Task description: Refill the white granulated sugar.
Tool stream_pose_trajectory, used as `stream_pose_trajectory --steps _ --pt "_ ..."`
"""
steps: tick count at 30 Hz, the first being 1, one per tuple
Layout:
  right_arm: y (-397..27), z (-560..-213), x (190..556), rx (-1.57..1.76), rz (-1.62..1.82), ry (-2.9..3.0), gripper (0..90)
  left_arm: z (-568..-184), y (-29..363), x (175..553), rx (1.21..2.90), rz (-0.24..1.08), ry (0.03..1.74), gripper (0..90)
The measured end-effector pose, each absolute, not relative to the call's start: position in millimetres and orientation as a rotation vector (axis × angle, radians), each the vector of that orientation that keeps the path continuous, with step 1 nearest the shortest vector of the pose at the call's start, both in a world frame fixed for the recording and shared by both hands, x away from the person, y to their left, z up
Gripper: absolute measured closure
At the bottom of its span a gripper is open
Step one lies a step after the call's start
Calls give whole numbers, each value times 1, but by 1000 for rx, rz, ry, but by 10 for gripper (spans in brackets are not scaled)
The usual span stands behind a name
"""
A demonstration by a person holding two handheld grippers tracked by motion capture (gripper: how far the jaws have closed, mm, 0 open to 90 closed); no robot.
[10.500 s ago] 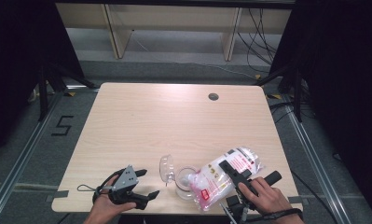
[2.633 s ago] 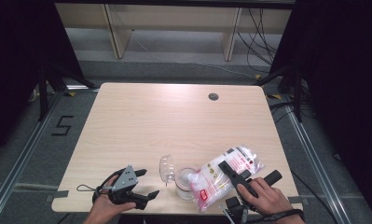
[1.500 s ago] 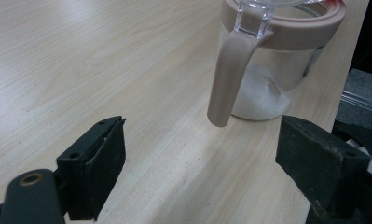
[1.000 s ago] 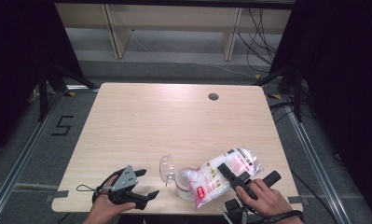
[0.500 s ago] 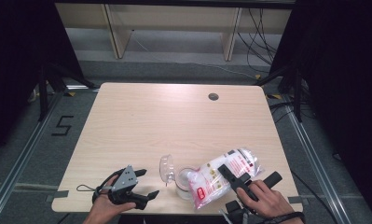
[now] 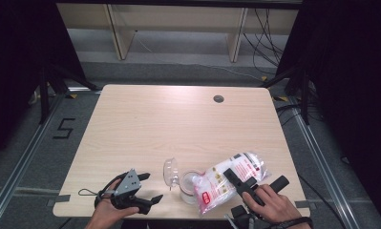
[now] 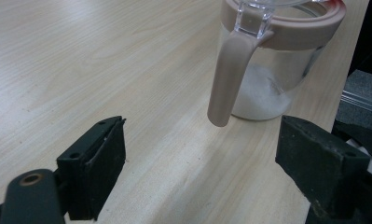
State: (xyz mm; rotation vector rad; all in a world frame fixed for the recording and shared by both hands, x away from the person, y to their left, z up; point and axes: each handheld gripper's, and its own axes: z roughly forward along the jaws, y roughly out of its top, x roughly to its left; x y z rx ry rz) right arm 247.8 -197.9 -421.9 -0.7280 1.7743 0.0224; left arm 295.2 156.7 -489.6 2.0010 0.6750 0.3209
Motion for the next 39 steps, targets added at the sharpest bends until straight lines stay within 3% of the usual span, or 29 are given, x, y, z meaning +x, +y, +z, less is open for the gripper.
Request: stream_pose_trajectory --steps 39 --pt "-195 -417 248 -762 4 1769 655 -490 157 295 2003 322 674 155"
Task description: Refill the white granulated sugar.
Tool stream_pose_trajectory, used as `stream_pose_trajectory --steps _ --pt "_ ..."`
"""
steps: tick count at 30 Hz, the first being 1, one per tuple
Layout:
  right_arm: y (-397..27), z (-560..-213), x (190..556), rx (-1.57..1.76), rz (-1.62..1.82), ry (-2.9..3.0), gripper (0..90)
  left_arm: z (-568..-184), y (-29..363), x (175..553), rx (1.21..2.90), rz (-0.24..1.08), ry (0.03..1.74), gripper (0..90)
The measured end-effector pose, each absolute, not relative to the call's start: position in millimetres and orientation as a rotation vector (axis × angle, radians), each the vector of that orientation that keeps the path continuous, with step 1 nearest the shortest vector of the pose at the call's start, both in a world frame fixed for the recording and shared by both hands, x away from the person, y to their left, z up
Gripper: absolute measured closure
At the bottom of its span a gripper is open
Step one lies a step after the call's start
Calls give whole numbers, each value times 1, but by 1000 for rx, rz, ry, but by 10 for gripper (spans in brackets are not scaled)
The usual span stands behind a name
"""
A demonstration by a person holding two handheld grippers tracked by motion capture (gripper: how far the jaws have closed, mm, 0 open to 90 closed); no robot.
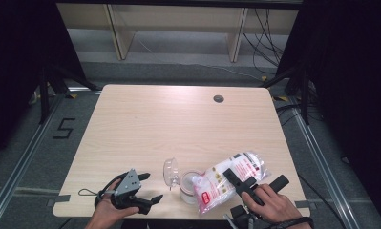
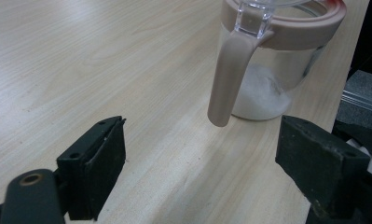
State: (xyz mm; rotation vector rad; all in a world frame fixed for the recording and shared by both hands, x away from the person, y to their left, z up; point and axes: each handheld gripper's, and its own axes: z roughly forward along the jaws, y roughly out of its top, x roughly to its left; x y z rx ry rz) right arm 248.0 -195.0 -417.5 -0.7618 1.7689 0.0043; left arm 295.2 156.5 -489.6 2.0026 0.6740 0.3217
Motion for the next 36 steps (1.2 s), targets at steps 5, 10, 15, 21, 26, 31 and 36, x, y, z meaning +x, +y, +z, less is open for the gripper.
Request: stream_pose_trajectory --steps 5,10,15,21,26,31,36 --pt "-195 -418 247 -747 8 1781 656 -490 157 295 2002 321 674 155" --pt "-195 -418 247 -749 -2 1781 656 -490 157 295 2002 321 675 156" --pt "-195 -417 246 -748 2 1786 657 -490 156 295 1996 316 683 155" --pt "-195 -415 245 -741 -2 1794 658 -489 158 296 2034 338 667 156" --pt "-195 -415 245 -745 -5 1793 658 -490 157 295 2003 323 674 156" --pt "-195 -415 245 -751 -11 1791 659 -490 157 295 2002 323 675 156" --pt "-194 -415 245 -759 -10 1790 661 -490 157 295 2004 323 673 156"
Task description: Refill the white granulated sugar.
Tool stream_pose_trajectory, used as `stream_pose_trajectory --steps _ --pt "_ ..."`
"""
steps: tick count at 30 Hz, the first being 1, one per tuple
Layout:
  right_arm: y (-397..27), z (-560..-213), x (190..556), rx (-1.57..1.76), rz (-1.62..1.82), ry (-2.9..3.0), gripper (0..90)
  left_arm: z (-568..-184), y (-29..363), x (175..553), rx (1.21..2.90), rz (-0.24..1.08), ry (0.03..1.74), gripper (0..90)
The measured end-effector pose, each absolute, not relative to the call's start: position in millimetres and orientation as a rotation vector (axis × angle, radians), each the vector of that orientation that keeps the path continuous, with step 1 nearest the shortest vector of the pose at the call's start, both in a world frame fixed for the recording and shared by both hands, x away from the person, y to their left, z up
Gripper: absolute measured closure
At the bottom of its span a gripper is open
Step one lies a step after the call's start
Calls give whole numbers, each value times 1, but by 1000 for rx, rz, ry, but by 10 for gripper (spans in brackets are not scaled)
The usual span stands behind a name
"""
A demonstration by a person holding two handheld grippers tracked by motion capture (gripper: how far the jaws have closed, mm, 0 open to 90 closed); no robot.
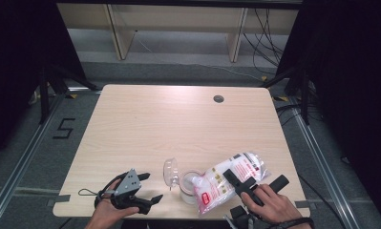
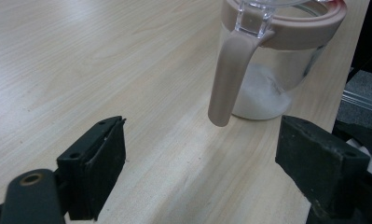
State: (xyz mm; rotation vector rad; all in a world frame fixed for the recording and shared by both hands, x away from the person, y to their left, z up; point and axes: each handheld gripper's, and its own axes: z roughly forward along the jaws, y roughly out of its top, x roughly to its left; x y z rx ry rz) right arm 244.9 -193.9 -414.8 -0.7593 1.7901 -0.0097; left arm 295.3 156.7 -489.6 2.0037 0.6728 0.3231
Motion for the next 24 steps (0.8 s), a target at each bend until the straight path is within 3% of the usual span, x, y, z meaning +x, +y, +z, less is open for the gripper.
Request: stream_pose_trajectory --steps 24 --pt "-195 -413 245 -758 15 1790 674 -489 157 295 2003 323 674 156"
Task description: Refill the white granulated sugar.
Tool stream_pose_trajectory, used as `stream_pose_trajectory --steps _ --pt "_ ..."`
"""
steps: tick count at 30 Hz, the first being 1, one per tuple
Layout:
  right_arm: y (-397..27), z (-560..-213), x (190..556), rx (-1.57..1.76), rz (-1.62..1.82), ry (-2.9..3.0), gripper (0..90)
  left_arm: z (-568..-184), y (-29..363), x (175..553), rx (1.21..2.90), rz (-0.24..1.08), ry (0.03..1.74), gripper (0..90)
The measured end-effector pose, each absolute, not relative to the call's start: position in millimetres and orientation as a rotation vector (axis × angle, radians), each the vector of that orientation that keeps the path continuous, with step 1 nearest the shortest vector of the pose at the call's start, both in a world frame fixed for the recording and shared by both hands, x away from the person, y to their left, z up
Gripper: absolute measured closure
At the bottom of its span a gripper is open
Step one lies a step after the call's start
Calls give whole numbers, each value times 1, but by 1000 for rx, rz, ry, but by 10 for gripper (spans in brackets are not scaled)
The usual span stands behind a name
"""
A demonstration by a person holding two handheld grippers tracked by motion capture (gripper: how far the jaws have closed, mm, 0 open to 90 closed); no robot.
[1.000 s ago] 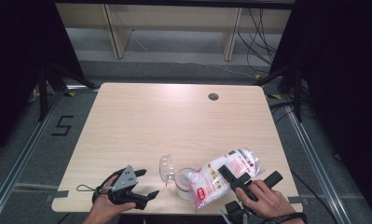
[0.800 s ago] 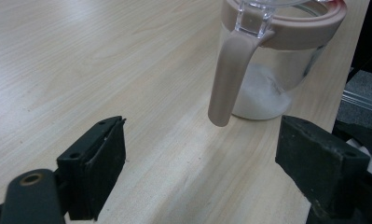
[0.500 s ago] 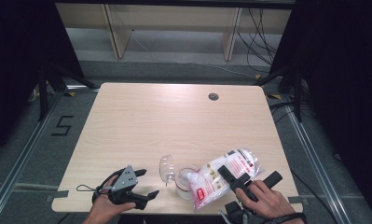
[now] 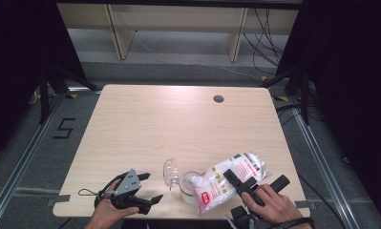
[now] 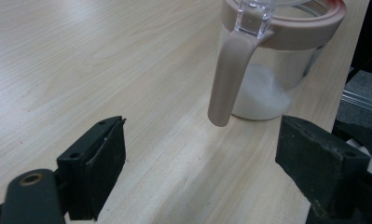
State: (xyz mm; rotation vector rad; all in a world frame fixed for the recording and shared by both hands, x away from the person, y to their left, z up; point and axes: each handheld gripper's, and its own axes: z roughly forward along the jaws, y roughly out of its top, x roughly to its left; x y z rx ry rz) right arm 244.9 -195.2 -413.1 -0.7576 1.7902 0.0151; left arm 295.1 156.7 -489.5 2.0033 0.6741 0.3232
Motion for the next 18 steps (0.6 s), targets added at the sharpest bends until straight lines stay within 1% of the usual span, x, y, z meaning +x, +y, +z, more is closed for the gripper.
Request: stream_pose_trajectory --steps 18 --pt "-195 -413 243 -760 5 1797 686 -490 157 295 2003 323 674 156"
